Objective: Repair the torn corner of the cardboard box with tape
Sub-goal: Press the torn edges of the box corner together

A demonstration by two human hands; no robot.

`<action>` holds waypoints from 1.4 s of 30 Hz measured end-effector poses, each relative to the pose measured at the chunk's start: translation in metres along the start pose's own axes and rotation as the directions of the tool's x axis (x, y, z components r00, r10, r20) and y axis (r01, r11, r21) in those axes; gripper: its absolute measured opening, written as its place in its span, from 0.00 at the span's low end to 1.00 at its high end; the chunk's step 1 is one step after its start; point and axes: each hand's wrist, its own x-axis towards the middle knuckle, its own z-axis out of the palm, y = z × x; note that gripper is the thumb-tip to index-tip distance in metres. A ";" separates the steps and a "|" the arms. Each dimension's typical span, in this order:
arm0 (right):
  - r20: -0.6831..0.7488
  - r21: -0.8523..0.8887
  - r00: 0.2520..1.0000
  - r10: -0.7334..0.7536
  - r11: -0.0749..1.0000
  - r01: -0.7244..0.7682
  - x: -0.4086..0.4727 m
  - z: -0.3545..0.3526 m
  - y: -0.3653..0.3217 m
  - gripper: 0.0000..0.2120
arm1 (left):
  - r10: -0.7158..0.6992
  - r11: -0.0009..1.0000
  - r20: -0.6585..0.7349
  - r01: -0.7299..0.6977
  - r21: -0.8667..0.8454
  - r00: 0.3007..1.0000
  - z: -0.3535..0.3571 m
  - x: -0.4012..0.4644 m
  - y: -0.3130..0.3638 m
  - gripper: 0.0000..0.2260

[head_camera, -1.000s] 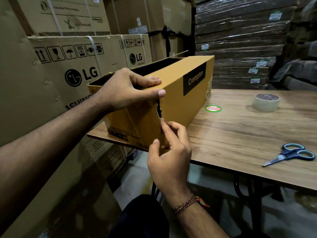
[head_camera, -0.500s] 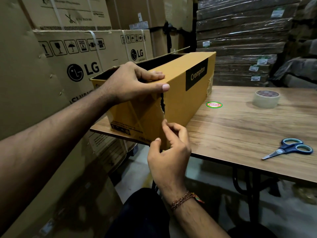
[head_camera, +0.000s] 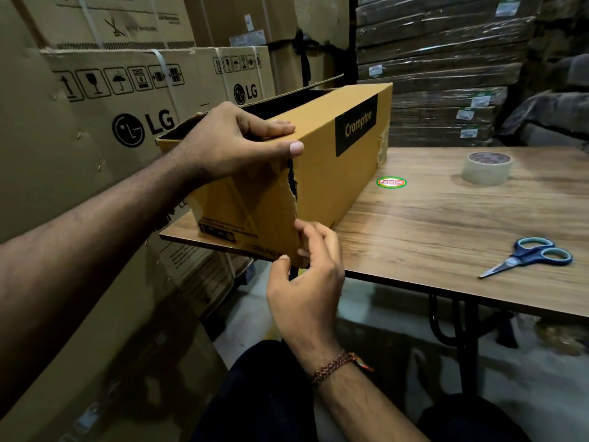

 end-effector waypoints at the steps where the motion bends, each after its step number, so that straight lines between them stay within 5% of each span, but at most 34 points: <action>1: 0.001 -0.001 1.000 0.010 1.000 -0.010 0.002 0.000 0.000 0.22 | 0.001 1.000 -0.004 -0.001 0.005 1.000 0.000 0.000 0.000 0.28; 5: -0.084 -0.033 0.996 -0.031 0.999 0.029 0.020 -0.006 -0.003 0.18 | 0.008 1.000 0.007 -0.008 0.009 1.000 0.000 -0.001 0.004 0.28; 11: -0.037 -0.051 0.977 -0.210 0.977 0.208 0.042 -0.002 -0.017 0.27 | -0.063 0.993 0.018 0.064 -0.097 0.998 -0.004 0.000 -0.001 0.23; 17: -0.192 0.070 0.969 -0.157 0.982 0.173 0.076 0.005 -0.022 0.03 | -0.054 0.988 0.040 0.059 -0.146 0.998 -0.005 0.002 0.001 0.19; 20: -0.078 0.158 0.997 -0.024 0.987 0.036 0.104 -0.002 -0.023 0.09 | -0.043 0.988 0.039 0.049 -0.147 0.998 -0.003 0.002 0.001 0.19; 24: 0.121 0.112 0.990 -0.079 0.992 0.066 0.124 -0.013 -0.026 0.13 | -0.026 0.988 0.018 0.028 -0.153 1.000 0.000 0.002 -0.003 0.20; 32: 0.127 -0.135 0.868 -0.480 0.858 0.495 0.123 -0.012 -0.038 0.06 | -0.067 0.993 0.013 0.067 -0.092 0.998 0.002 0.003 0.001 0.24; 37: 0.111 0.098 0.960 -0.259 0.964 0.248 0.127 -0.014 -0.030 0.08 | -0.062 0.990 0.030 0.066 -0.127 0.998 -0.003 0.003 -0.004 0.25; 42: 0.251 0.082 0.940 -0.233 0.972 0.219 0.133 -0.027 -0.029 0.13 | -0.033 0.991 0.013 0.034 -0.132 0.999 -0.001 0.003 -0.007 0.32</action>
